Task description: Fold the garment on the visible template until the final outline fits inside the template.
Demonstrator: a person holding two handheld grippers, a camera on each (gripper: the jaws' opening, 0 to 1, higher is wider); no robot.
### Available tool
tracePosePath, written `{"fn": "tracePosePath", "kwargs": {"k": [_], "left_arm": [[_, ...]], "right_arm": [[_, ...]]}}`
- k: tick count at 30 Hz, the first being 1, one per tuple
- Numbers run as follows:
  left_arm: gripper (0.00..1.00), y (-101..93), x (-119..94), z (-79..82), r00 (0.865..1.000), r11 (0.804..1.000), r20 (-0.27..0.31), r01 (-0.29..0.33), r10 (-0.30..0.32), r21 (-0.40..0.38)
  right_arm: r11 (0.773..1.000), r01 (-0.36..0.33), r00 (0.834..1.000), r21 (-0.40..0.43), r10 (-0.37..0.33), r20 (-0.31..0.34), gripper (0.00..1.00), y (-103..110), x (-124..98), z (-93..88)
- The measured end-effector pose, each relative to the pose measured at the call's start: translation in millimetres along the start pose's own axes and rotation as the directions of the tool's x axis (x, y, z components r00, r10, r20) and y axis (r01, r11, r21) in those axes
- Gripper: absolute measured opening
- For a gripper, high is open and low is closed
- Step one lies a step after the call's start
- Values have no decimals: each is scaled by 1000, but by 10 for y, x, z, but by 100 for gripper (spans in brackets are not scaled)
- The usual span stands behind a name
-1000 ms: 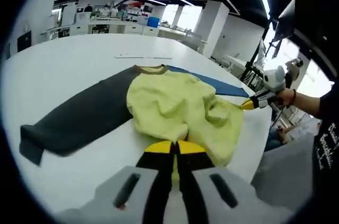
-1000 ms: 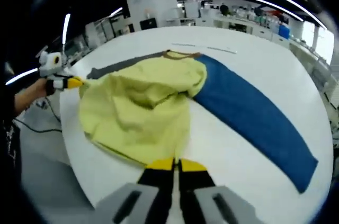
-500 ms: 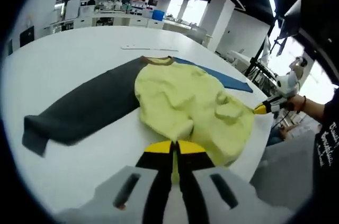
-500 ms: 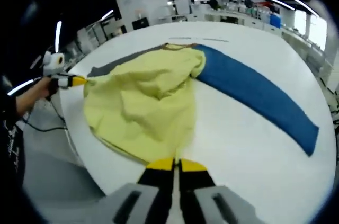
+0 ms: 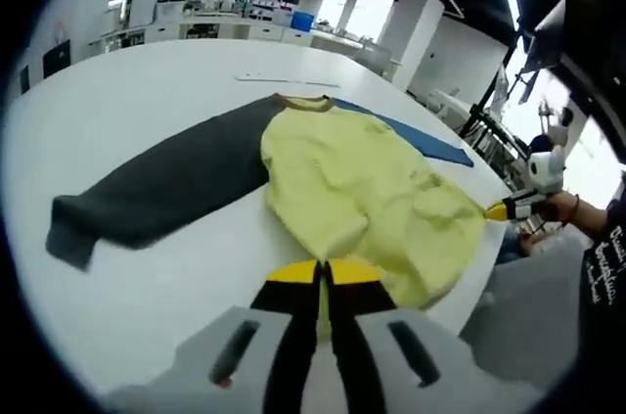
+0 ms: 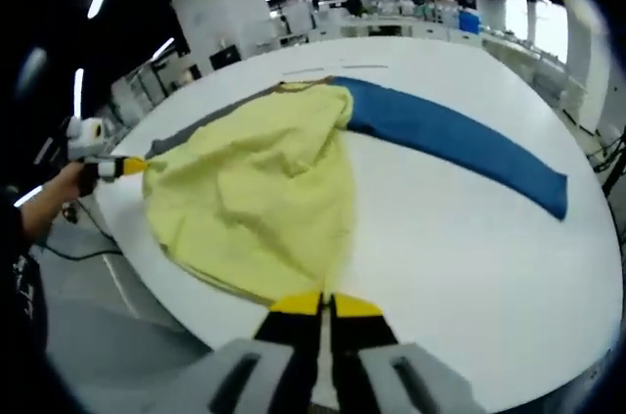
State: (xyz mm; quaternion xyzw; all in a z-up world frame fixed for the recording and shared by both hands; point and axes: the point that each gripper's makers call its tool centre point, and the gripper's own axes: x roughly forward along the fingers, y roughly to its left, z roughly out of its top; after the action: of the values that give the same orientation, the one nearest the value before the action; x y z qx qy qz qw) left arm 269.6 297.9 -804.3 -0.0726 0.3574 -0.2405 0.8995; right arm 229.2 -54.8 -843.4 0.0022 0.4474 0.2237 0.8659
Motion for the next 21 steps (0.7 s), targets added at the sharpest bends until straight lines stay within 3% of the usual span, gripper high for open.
{"fn": "tracePosePath", "kwargs": {"k": [5, 14, 18, 21], "left_arm": [[0, 22, -5, -47, 1000, 1000, -19, -9, 9, 7], [0, 0, -42, -124, 999, 999, -32, -5, 6, 32], [13, 20, -119, -99, 1000, 1000, -3, 15, -15, 17], [13, -2, -175, -108, 999, 998, 9, 45, -45, 43]], "right_arm": [[1000, 13, 1000, 5, -13, -16, 0, 6, -47, -106], [999, 32, 999, 5, -32, -7, 0, -50, -78, -127], [1000, 11, 1000, -21, -11, 10, 0, -10, -79, -88], [999, -5, 999, -32, 6, 37, 7, 47, -105, -31]]}}
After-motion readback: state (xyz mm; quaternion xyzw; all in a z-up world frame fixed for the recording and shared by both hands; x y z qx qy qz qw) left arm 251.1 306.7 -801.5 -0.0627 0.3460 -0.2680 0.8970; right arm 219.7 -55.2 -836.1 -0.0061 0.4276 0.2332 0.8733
